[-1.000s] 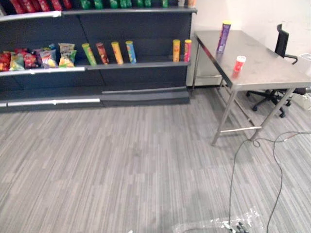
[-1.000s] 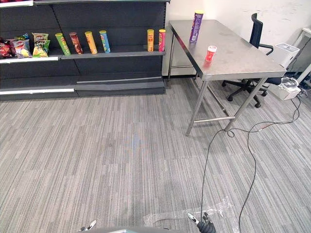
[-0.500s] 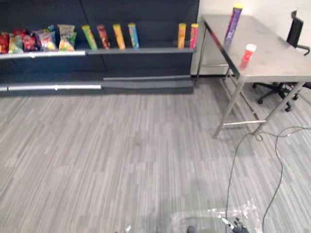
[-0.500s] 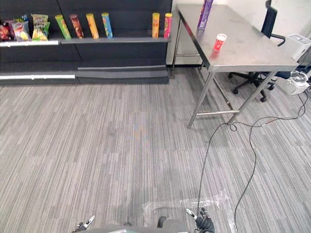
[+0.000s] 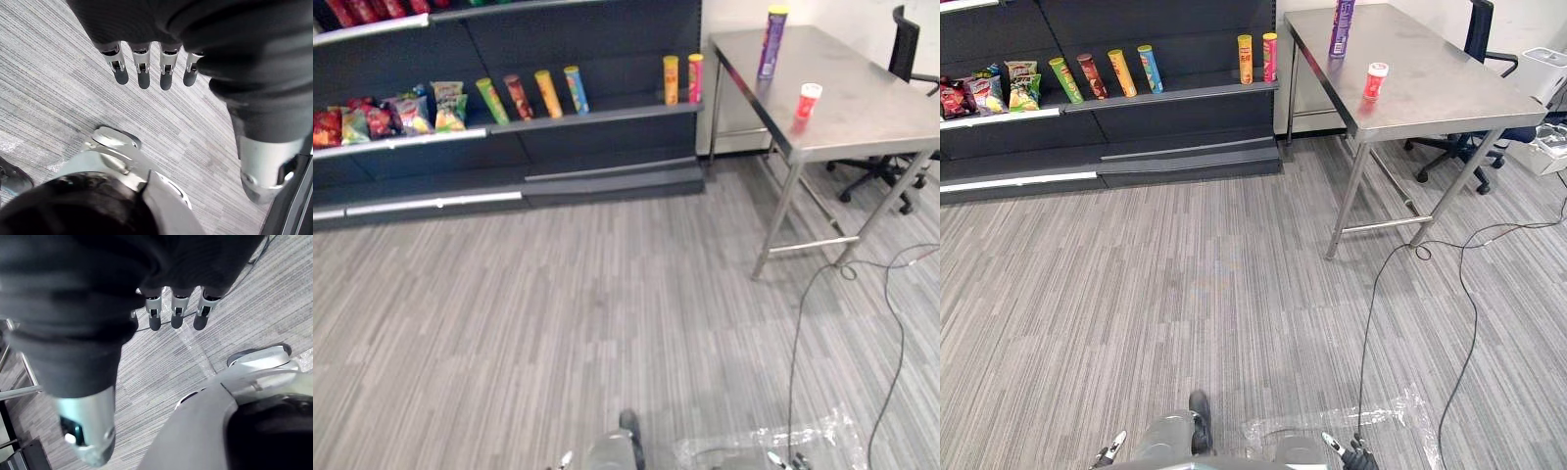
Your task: Put the gum and the chips on the shelf.
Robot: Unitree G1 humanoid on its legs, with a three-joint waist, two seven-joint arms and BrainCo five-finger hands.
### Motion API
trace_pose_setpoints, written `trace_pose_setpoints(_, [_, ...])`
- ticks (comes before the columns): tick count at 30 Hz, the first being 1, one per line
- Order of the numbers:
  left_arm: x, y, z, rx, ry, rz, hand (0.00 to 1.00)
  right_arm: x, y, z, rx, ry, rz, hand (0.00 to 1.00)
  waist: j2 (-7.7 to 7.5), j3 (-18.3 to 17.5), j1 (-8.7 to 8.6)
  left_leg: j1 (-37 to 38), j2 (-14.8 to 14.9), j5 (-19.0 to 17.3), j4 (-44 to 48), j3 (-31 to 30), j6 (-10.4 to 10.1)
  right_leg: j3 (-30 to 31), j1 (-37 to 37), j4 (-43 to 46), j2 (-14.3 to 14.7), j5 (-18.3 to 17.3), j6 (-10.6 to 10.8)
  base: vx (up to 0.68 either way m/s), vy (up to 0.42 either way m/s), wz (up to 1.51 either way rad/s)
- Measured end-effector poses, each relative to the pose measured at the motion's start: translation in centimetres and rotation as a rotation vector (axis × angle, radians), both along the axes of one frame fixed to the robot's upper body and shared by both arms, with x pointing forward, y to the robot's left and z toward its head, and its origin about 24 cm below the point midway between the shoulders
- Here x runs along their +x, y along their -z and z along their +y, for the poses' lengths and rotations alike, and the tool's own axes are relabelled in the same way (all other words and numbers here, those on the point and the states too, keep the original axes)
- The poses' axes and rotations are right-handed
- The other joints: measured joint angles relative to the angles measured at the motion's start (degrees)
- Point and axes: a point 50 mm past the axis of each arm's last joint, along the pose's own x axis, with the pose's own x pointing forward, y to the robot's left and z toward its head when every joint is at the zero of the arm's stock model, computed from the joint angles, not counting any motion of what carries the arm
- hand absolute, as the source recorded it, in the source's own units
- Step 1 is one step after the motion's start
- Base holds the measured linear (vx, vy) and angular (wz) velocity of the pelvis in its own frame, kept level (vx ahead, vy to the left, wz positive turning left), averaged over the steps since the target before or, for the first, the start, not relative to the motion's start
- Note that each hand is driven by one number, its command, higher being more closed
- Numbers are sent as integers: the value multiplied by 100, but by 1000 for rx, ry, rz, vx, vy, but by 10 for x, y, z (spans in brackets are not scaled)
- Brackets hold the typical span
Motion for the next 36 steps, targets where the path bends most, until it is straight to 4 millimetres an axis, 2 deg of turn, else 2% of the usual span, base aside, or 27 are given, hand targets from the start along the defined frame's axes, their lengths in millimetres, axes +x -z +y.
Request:
trace_pose_setpoints(1, [-2,1,-2,-7,-3,6,0,-1,0,-1,0,-4,-1,0,54,-1,-1,-42,53,0,-14,-36,0,46,83,-30,17,-39,65,339,366,-42])
trace_pose_setpoints(2, [-5,1,-2,-10,-5,12,0,-3,0,-1,5,-5,4,0,47,-1,2,-41,71,393,207,-5,83,168,280,-94,-54,-137,188,407,396,-40])
trace_pose_setpoints(3, [-9,1,-2,-13,-1,16,0,-3,0,0,8,-5,5,0,69,-49,22,15,-74,512,359,6,214,271,393,-184,-200,-185,255,431,381,-47])
trace_pose_setpoints(5, [-7,-1,9,11,11,9,0,1,2,8,32,2,-5,0,-249,-163,28,-9,-423,111,709,151,647,452,504,-283,-540,-130,257,391,260,-36])
trace_pose_setpoints(7, [-1,-2,12,18,28,-5,0,2,2,11,39,30,-12,0,-305,-176,-17,-67,-612,-244,1071,192,753,559,459,-62,-745,30,401,366,266,0])
trace_pose_setpoints(9, [0,-2,12,14,35,-5,0,-2,3,11,38,35,-3,0,-328,-255,26,-1,-724,-554,1267,322,838,749,369,271,-898,127,449,364,286,-9])
trace_pose_setpoints(12, [-1,-2,15,44,113,17,0,-4,3,12,39,32,-1,0,-377,-406,18,402,-971,-716,919,461,975,945,-392,1863,-1113,731,478,347,217,-12])
trace_pose_setpoints(14, [0,-3,17,67,199,35,0,-3,2,14,38,26,-14,0,-414,-446,-14,929,-1154,-772,464,456,1069,842,-977,3209,-1321,1677,506,285,154,1])
trace_pose_setpoints(15, [1,-3,18,74,214,38,0,-3,2,13,36,29,-16,0,-392,-443,-22,1022,-1160,-815,423,449,1119,776,-1126,3550,-1346,1577,451,286,114,-4])
trace_pose_setpoints(16, [1,-3,18,84,220,40,0,-1,2,14,35,16,-23,0,-389,-436,-11,1240,-1160,-878,342,449,1151,536,-1382,3998,-1381,1213,354,282,76,-4])
trace_pose_setpoints(17, [1,-3,19,101,229,49,0,1,1,14,32,-4,-30,0,-386,-429,-14,1468,-1127,-873,236,449,1205,126,-1527,4059,-1359,817,336,293,55,-5])
trace_pose_setpoints(18, [2,-3,19,114,237,56,0,2,1,14,30,-10,-33,0,-371,-422,-13,1571,-1087,-877,182,448,1212,-68,-1584,3967,-1291,624,349,311,9,-7])
trace_pose_setpoints(19, [3,-3,19,161,264,77,0,3,0,12,23,-14,-42,0,-323,-409,-25,1785,-976,-888,35,441,1213,-400,-1730,3526,-1058,365,304,307,-32,-8])
trace_pose_setpoints(21, [9,-6,18,303,340,101,0,7,-3,11,15,4,-79,0,-232,-398,-108,1959,-726,-920,-126,428,1157,-781,-2037,2418,-616,309,250,326,-79,0])
trace_pose_setpoints(22, [14,-8,19,369,365,97,0,10,-4,11,12,9,-105,0,-225,-395,-167,2035,-622,-951,-227,394,1072,-854,-2250,1482,-397,473,300,299,-107,10])
trace_pose_setpoints(23, [17,-9,19,392,370,92,0,10,-4,12,11,19,-113,0,-222,-394,-171,2080,-588,-975,-277,375,1017,-831,-2335,960,-312,668,303,371,-155,25])
trace_pose_setpoints(24, [24,-11,20,429,364,77,0,8,-5,13,10,37,-122,0,-228,-391,-166,2160,-566,-1082,-306,286,874,-701,-2402,-267,-251,1274,352,268,-133,30])
trace_pose_setpoints(25, [26,-11,19,435,349,70,0,7,-5,13,8,42,-125,0,-230,-392,-168,2215,-569,-1155,-292,232,812,-597,-2413,-595,-268,1474,384,375,-210,60])
trace_pose_setpoints(26, [29,-12,18,439,305,59,0,5,-5,12,6,59,-122,0,-254,-393,-171,2385,-593,-1388,-214,60,653,-366,-2374,-818,-350,1591,409,444,-270,64])
trace_pose_setpoints(28, [29,-12,16,433,259,62,0,1,-4,12,-2,71,-108,0,-284,-352,-164,2660,-497,-1598,-175,-80,447,-369,-2234,-596,-401,2045,265,496,-303,61])
trace_pose_setpoints(29, [28,-10,8,410,232,62,0,3,-7,4,-33,78,-113,0,-49,-364,-171,2769,-271,-1673,-177,-180,322,-531,-2239,-227,-281,2114,197,404,-240,48])
trace_pose_setpoints(30, [29,-10,2,394,227,59,0,3,-8,0,-48,81,-113,0,38,-380,-164,2822,-162,-1630,-143,-173,260,-597,-2247,-81,-207,2009,44,492,-278,39])
trace_pose_setpoints(31, [29,-9,-3,379,203,59,0,8,-9,-4,-61,84,-108,0,136,-390,-130,2835,17,-1476,-19,-161,229,-692,-2233,112,-90,1759,-125,547,-338,19])
trace_pose_setpoints(33, [29,-9,-3,368,169,57,0,8,-8,-3,-64,93,-94,0,122,-395,-145,2707,182,-1188,398,-165,151,-837,-2120,260,-18,1499,-217,508,-357,16])
trace_pose_setpoints(35, [27,-9,1,348,86,58,0,7,-7,-1,-57,90,-89,0,88,-400,-135,2249,443,-781,1660,-179,145,-865,-1833,221,154,1208,-299,351,-263,-1])
trace_pose_setpoints(36, [26,-9,1,342,64,60,0,7,-7,0,-55,89,-87,0,83,-400,-133,2125,515,-655,1985,-182,137,-862,-1770,211,194,1161,-332,341,-192,-14])
